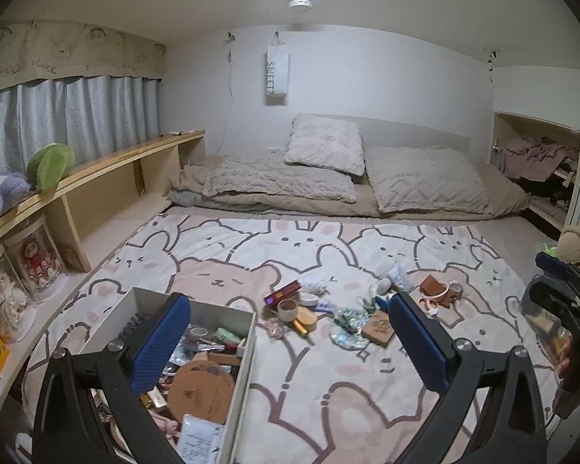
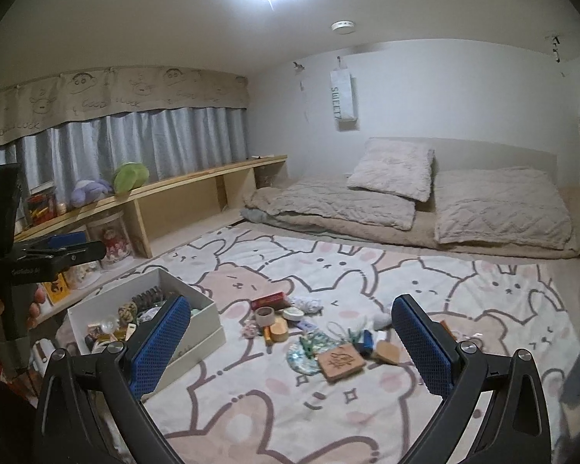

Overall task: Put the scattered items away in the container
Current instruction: 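Move both tools toward the scattered items on the duvet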

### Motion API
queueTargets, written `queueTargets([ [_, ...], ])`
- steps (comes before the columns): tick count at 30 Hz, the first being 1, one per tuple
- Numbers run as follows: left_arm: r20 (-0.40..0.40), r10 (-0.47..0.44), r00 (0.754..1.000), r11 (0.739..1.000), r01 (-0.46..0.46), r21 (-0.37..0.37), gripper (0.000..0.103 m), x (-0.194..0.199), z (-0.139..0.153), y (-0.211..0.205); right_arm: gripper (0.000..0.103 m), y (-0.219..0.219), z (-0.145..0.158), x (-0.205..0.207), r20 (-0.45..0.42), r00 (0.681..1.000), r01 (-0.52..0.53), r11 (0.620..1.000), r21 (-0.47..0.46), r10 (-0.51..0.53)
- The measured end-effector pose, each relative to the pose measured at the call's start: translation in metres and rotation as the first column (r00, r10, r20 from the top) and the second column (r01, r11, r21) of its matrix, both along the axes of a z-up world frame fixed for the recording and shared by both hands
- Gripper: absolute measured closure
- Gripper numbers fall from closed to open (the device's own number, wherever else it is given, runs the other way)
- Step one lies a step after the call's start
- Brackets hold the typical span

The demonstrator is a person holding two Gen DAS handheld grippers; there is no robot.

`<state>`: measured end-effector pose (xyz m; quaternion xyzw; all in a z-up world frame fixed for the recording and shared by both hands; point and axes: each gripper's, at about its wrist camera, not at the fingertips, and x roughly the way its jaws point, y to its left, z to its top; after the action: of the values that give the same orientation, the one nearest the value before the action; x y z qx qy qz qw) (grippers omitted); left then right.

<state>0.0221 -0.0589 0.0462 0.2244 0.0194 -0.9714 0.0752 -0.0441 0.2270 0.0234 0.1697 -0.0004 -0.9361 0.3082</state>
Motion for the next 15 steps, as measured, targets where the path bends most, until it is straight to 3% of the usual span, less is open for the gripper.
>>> queueTargets([
  [15, -0.032, -0.150, 0.988, 0.989, 0.151, 0.003, 0.000, -0.040, 0.007, 0.070, 0.000, 0.080, 0.017, -0.023, 0.007, 0.993, 0.115, 0.993, 0.009, -0.115],
])
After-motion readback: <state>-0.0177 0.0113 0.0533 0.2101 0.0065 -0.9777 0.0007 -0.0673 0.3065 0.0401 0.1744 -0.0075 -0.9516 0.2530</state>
